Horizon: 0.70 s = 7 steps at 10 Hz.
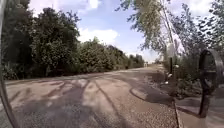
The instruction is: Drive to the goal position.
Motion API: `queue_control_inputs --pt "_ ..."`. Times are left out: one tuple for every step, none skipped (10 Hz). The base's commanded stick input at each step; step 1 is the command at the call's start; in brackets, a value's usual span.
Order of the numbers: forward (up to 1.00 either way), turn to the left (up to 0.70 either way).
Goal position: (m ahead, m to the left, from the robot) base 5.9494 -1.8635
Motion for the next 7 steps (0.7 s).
queue_control_inputs --pt "0.02 0.0" --pt "0.0 0.0" --pt "0.02 0.0" --pt "0.03 0.0" --pt "0.0 0.0" --pt "0.0 0.0" --pt "0.04 0.0"
